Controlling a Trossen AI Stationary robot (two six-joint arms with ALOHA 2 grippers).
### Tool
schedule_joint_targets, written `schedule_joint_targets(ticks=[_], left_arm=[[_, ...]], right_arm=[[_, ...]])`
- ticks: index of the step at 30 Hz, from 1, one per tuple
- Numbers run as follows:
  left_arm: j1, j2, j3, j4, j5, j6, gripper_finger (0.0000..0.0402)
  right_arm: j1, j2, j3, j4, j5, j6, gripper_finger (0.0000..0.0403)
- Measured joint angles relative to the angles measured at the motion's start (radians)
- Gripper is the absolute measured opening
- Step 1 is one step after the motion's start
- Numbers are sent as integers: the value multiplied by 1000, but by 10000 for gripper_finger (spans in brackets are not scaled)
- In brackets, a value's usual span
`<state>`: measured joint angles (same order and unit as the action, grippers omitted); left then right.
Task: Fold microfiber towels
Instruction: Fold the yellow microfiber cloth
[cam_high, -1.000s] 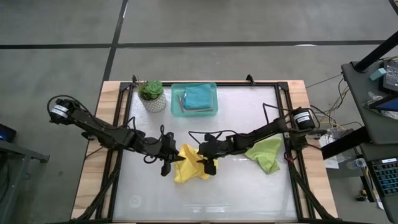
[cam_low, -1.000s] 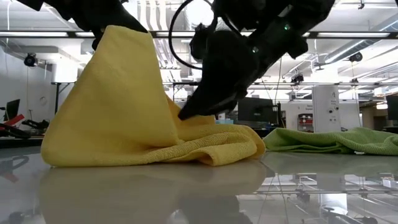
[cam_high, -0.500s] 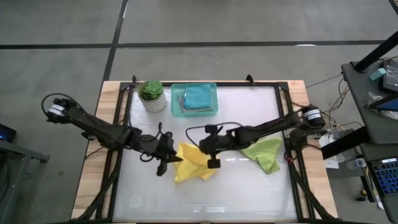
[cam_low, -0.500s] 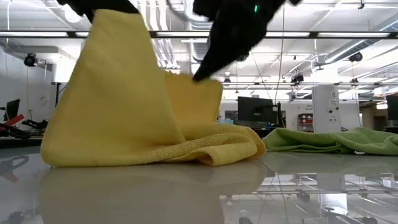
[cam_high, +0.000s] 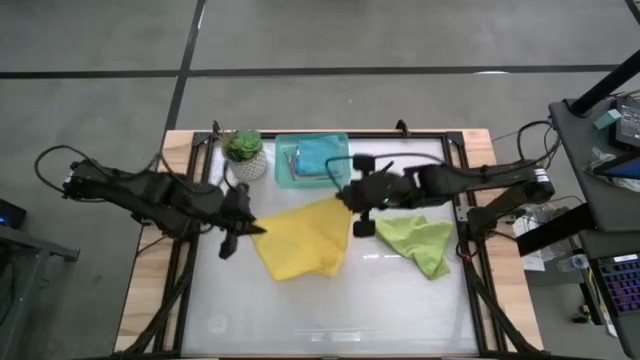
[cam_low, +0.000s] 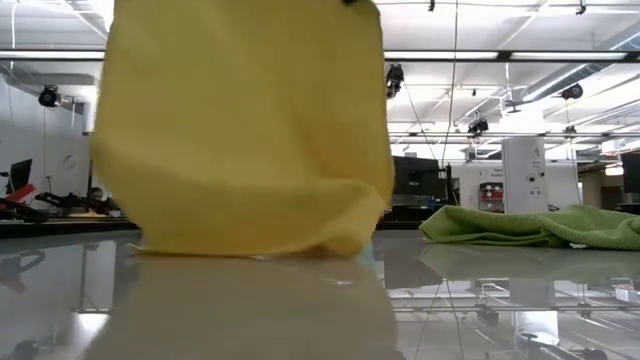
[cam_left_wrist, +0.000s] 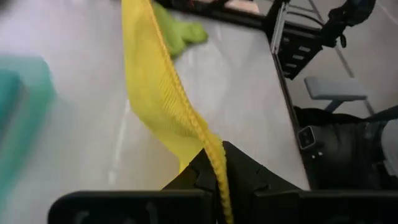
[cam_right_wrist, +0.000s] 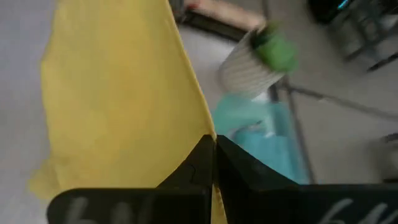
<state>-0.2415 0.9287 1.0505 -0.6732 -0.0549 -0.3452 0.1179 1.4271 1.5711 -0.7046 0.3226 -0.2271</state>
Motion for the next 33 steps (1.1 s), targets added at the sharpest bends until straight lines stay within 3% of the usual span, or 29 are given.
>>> schedule_joint_targets(ticks=[6,10,15,21,25,33], left_arm=[[111,-6,176,-123,-4,218,0],[144,2,287,-171,-4,398,0],[143,5,335,-184,9,431,0],[109,24,254,-191,122,360,0],[25,58,137,-134,175,259,0],[-195,177,-79,207,182,32,0]], right_arm=[[-27,-14,78,-8,196,-147,8],[-23,-19,162,-41,200,-173,8],[9,-18,202,-159,192,-114,8],[56,-18,160,-248,-17,52,8],[121,-13,65,-245,-106,163,8],[231,-13,-194,-73,-299,395,8]])
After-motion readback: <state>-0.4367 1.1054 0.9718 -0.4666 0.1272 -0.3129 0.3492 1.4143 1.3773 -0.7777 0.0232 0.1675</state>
